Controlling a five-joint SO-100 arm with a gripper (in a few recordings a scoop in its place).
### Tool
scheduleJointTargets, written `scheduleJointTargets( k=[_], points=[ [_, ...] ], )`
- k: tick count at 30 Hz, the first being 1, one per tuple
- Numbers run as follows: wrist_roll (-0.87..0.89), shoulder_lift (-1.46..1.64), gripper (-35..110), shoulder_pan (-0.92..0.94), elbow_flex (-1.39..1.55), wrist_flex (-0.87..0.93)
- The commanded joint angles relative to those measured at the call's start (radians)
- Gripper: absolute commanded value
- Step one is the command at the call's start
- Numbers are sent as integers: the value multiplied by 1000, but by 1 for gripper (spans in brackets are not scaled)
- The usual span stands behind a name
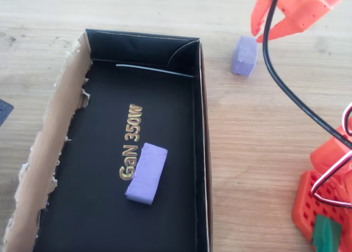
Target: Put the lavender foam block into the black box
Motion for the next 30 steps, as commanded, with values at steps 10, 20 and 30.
scheduleJointTargets(
  k=[10,20,30],
  points=[
    [186,15,0,15,-48,89],
    [351,25,0,12,-48,150],
    [479,18,0,8,-49,160]
  ],
)
